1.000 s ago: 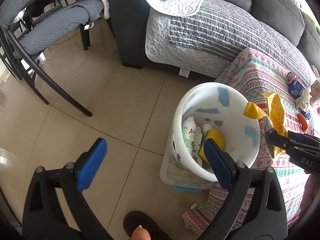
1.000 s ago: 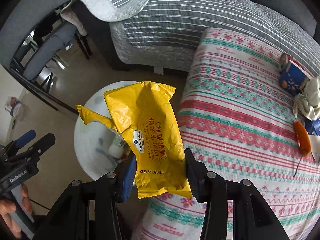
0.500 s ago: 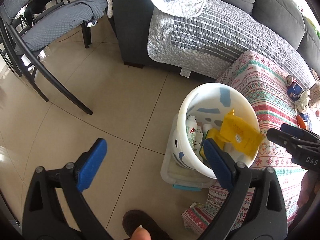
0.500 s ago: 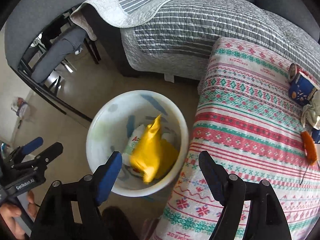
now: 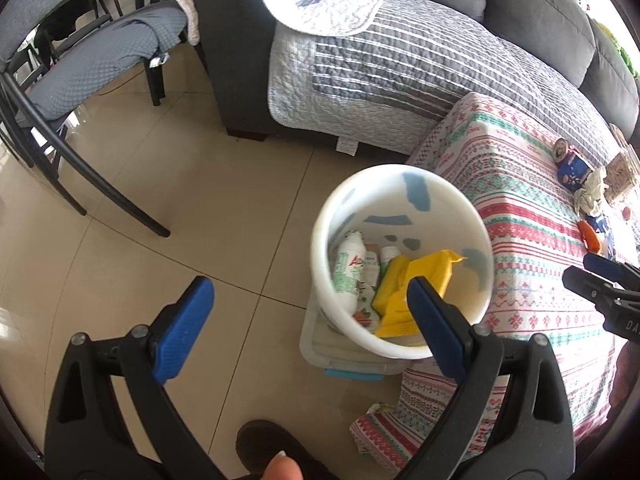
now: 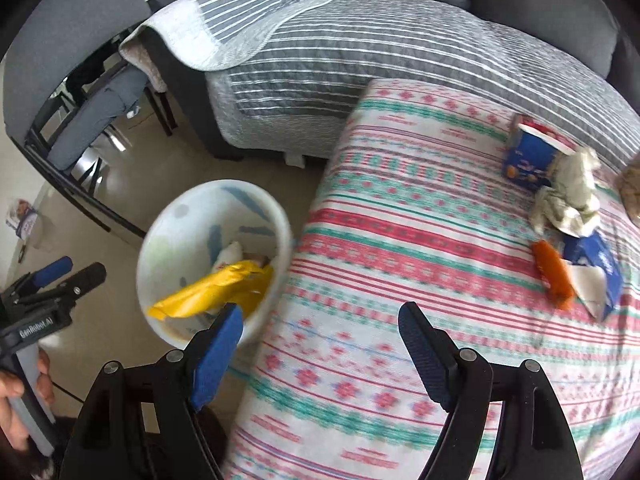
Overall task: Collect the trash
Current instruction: 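Move the right gripper to the orange squishy item and grasp it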
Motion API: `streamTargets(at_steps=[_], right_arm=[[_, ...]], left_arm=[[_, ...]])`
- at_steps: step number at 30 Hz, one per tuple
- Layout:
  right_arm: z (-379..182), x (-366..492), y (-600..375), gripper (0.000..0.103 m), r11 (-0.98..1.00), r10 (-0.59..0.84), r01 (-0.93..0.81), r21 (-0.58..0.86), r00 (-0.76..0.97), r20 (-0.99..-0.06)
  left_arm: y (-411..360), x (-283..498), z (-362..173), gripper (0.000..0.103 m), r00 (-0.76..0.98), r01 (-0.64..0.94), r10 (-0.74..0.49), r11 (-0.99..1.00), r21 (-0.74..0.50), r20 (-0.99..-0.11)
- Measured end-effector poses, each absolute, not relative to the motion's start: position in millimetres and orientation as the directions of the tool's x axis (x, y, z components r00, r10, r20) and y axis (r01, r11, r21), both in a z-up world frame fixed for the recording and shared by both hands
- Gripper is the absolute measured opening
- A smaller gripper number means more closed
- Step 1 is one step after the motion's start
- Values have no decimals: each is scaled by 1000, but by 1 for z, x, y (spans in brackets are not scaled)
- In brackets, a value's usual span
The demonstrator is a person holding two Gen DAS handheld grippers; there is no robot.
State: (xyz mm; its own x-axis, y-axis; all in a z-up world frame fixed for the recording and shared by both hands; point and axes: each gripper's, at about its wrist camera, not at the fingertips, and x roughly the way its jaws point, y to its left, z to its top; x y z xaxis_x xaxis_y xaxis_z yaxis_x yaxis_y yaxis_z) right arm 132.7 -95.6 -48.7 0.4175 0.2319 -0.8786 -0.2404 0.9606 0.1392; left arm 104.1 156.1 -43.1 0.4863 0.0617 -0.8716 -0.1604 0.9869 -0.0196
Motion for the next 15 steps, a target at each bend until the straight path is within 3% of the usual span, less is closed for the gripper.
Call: streamTargets(at_steps=[15], right_arm=[[-53, 142, -244, 82, 994, 83, 22, 105, 467, -880]], left_arm=[[87, 128, -37, 97, 484, -68, 17, 998, -18, -875]])
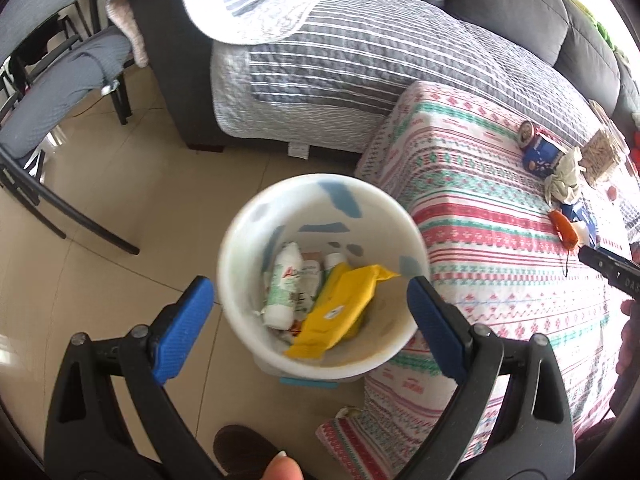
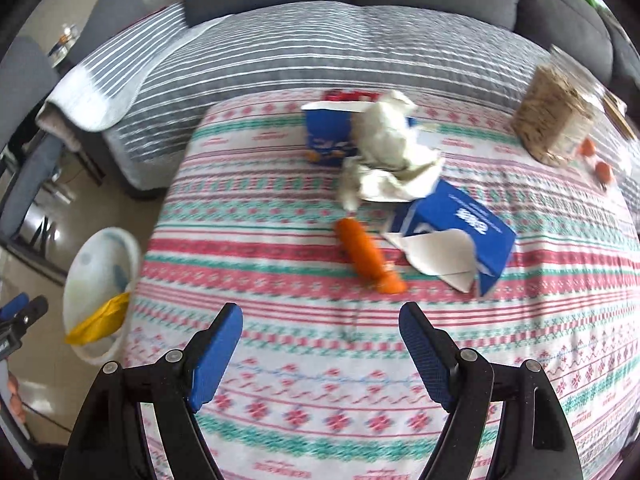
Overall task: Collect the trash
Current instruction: 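Move the right gripper to the orange squishy item and grasp it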
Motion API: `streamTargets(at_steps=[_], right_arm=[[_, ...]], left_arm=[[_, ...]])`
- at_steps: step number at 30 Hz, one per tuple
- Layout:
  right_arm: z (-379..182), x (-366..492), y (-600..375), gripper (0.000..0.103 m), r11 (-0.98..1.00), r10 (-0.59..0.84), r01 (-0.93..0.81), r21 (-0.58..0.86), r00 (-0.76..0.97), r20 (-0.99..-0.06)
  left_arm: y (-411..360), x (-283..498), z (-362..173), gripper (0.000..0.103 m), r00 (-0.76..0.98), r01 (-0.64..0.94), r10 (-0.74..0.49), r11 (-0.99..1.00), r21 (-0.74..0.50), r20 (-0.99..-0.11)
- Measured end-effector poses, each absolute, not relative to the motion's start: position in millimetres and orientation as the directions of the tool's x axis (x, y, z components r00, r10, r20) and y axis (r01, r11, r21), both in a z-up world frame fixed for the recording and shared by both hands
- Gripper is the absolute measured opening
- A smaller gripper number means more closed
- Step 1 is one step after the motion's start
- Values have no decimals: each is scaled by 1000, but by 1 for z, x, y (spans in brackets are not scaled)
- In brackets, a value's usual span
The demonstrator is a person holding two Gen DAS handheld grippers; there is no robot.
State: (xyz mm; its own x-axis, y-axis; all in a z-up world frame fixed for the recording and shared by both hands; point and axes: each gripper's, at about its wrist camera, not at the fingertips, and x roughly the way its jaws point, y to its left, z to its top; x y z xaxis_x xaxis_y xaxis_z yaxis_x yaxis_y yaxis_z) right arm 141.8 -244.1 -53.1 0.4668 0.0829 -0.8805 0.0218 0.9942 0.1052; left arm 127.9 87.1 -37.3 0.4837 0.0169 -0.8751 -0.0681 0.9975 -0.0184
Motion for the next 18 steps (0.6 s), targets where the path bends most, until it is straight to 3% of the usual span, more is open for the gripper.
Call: streamTargets(at_steps=[5, 7, 12, 16, 18], right_arm=[[-61, 160, -264, 77, 990, 97, 50, 133, 449, -888], [-65, 167, -267, 66, 989, 106, 46, 140, 439, -892], [-79, 181, -266, 54, 993, 82, 48, 111, 410, -908], [-87, 186, -267, 30, 995, 56, 54, 84, 390, -919], [-86, 185, -269, 25, 995, 62, 51, 89, 394, -917]], left_arm=[[67, 138, -42, 97, 469, -47, 7, 999, -17, -883], [62, 140, -42, 97, 466, -43, 4, 999, -18, -885], [46, 147, -44, 97, 462, -35, 0, 999, -19, -887], [32, 149, -46, 97, 461, -25, -9, 999, -23, -887], [22, 150, -46, 97, 461, -12, -15, 1000, -23, -887]])
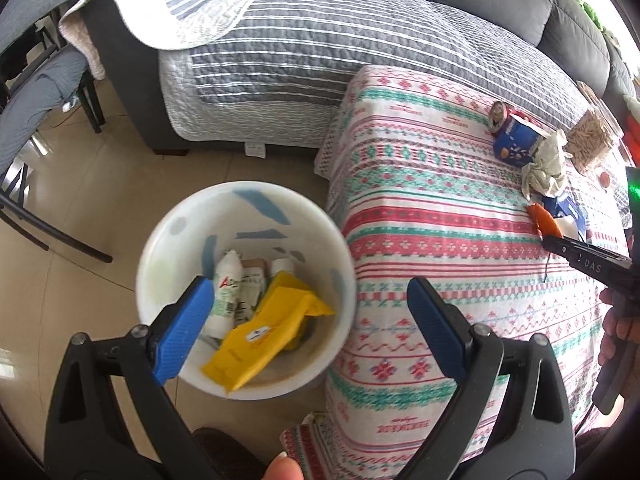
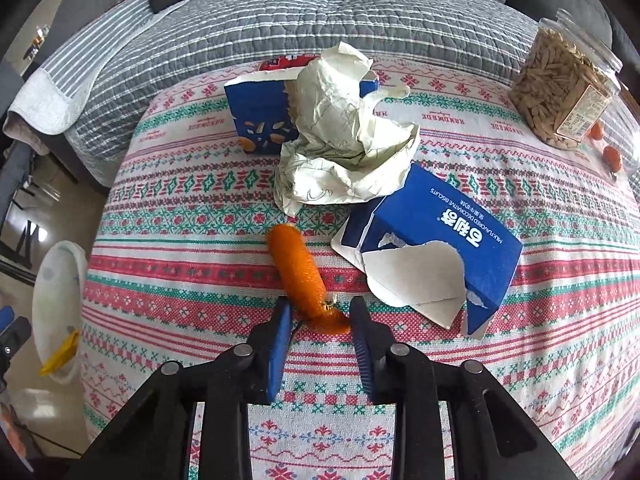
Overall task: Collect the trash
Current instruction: 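Move the right gripper to the orange squishy item and grasp it, then lift the orange item with the right gripper while the left gripper approaches the crumpled paper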
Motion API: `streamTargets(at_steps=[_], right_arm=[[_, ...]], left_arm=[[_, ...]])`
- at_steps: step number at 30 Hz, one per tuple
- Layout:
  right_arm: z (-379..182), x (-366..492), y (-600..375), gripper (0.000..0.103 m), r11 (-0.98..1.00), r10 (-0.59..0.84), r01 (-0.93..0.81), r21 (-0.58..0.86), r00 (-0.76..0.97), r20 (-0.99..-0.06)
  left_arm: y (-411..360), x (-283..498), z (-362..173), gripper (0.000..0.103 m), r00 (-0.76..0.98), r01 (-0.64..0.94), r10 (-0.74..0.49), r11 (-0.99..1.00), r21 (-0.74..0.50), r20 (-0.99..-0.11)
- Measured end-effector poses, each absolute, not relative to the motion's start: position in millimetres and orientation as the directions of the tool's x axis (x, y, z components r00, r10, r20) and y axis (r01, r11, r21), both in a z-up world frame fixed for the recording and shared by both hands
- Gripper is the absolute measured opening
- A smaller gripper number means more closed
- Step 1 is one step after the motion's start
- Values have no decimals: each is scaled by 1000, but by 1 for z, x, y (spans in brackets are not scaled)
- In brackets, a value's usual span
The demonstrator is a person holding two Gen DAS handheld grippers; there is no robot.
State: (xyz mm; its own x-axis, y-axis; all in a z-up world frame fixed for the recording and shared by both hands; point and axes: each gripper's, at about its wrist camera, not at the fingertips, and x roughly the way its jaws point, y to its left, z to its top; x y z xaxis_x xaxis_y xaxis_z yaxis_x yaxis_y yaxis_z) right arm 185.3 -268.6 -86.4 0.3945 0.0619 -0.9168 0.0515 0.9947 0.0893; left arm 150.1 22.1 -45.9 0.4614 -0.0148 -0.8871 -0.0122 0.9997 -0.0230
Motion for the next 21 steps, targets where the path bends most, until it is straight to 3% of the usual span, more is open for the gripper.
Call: streamTargets(at_steps=[9, 12, 20, 21], right_arm=[[-46, 158, -301, 20, 977, 134, 83, 194, 467, -874], [-36, 150, -323, 11, 973, 125, 109, 202, 489, -863], [-34, 134, -366, 11, 957, 159, 139, 255, 485, -860], [-38, 133, -368, 16, 955, 176, 131, 266, 473, -863]], left_arm=[[-34, 148, -43, 97, 466, 107, -53, 994, -3, -883], [-56, 151, -42, 97, 466, 155, -70, 988, 4, -882], [-114, 169, -44, 97, 459, 248, -90, 968, 30, -884], [-119, 171, -44, 97, 459, 254, -91, 967, 32, -883]])
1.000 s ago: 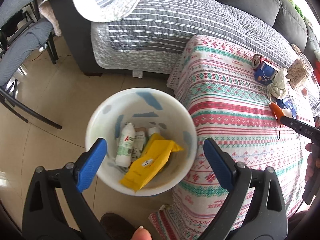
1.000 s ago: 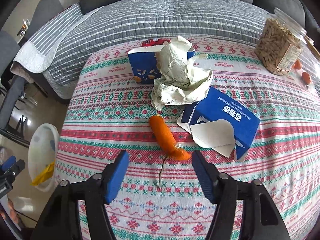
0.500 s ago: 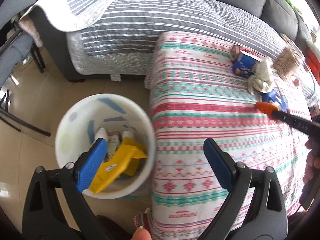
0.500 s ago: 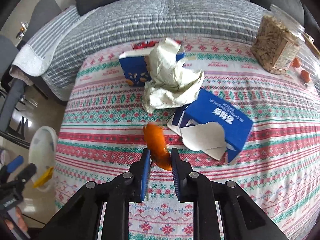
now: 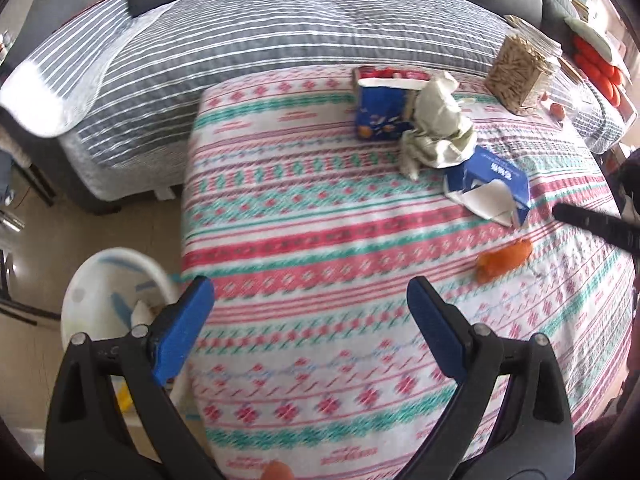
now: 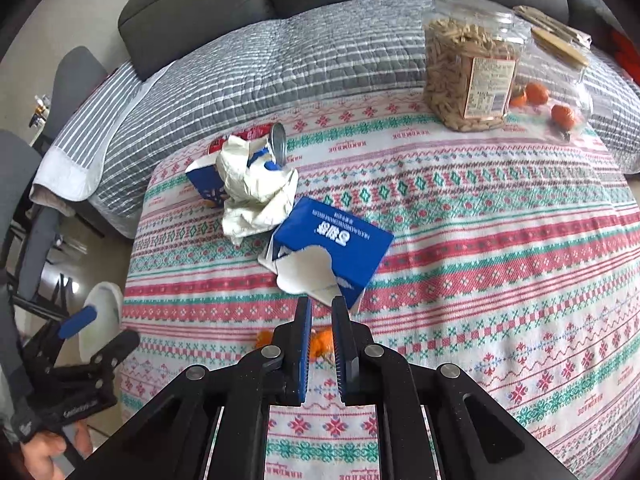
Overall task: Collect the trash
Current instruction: 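Lift the orange item with the right gripper while the left gripper approaches the crumpled paper, then grasp the crumpled white paper with the left gripper and lift it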
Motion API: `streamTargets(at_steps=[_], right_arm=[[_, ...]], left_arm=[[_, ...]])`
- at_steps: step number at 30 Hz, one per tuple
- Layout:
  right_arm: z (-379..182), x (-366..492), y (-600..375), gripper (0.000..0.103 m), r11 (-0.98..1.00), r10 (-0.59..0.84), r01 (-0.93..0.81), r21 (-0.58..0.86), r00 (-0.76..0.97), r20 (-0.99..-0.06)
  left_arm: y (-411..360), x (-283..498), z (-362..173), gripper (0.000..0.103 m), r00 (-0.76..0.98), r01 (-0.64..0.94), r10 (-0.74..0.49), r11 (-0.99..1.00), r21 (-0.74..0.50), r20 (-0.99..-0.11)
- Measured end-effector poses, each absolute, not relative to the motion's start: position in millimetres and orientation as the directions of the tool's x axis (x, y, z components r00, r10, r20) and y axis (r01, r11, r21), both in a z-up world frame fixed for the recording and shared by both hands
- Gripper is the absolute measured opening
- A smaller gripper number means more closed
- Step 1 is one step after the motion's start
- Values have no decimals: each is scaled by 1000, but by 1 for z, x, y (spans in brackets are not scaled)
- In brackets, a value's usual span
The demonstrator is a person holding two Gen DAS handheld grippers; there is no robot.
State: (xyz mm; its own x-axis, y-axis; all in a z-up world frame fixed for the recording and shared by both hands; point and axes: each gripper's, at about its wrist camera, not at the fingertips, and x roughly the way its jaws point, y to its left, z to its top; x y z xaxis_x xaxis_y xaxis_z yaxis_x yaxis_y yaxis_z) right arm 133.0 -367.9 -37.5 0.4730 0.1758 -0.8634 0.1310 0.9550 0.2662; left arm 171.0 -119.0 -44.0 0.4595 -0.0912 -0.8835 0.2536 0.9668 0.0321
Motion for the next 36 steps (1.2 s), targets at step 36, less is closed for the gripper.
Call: streamTargets(at_steps=[36], right_arm=[[-42, 114, -443, 25, 895, 173, 284, 344, 490, -854]], left_arm=[[-203, 219, -60, 90, 512, 302, -255, 948, -106, -820]])
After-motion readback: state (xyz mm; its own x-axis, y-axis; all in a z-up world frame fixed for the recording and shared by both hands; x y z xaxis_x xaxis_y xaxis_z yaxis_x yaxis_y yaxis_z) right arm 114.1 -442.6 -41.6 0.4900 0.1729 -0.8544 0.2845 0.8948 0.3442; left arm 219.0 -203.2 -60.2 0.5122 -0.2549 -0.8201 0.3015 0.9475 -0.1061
